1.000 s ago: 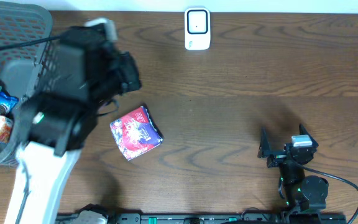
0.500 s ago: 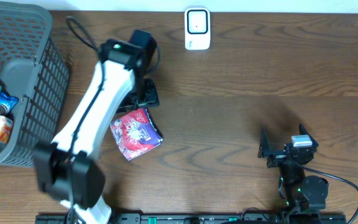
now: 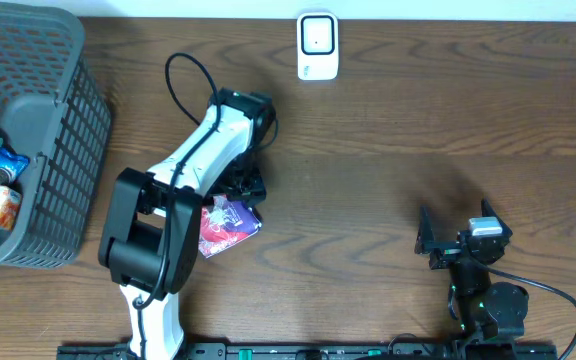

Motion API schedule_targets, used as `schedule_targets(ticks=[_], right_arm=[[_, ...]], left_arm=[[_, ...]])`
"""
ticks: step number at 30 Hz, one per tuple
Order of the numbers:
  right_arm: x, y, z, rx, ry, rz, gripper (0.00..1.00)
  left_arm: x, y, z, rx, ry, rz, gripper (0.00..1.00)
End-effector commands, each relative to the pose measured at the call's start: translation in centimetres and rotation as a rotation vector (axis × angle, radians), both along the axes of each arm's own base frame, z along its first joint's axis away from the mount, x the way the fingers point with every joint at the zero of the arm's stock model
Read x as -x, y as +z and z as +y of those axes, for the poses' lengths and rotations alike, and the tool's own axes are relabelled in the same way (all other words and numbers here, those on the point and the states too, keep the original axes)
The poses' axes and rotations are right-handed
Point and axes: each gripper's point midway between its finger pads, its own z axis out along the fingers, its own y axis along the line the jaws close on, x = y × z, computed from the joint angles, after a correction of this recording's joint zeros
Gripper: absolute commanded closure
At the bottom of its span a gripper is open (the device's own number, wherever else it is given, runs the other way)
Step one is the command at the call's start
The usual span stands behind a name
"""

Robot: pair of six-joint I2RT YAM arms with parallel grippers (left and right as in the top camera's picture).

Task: Scan the item barcode
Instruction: 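Lift the pink-purple pack out and place it before the scanner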

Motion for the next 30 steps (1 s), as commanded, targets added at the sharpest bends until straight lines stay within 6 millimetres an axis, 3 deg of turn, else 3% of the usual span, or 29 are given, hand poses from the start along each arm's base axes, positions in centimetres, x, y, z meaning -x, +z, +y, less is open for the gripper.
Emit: schedule_targets(ticks=[1,5,10,14,19,23,30], right_arm=[[0.0,0.0,-0.1,0.012,-0.004,-0.003,0.01],[0.0,0.0,-0.1,0.012,-0.004,-0.003,0.01],[0.0,0.0,-0.1,0.012,-0.004,-0.003,0.01],[0.0,0.0,-0.1,0.012,-0.004,-0.003,0.01],[0.0,0.0,-0.1,0.012,-0.004,-0.003,0.01],[0.0,0.0,-0.1,0.012,-0.004,-0.003,0.01],[0.0,0.0,-0.1,0.012,-0.004,-0.003,0.01]], left_arm=[[0.2,-1.8,-0.5,0.038,0.029,-0.011,0.42],[-1.0,-2.9,-1.4,0.084,0.032,-0.070,0.93],[-4.2,-3.4,-3.1,0.166,-0.070,-0.191,0.93],[-6.2,-2.8,-5.6,0.291,-0.127,-0.257,0.93],[-9.7,0.7,-8.2,0.399,-0.139,-0.375,0.93],[-12.5,3.4,-10.9,0.507,-0.257,-0.498,0.93],[-12.7,3.9,-15.5,0.579,-0.361,-0.565,0.93]])
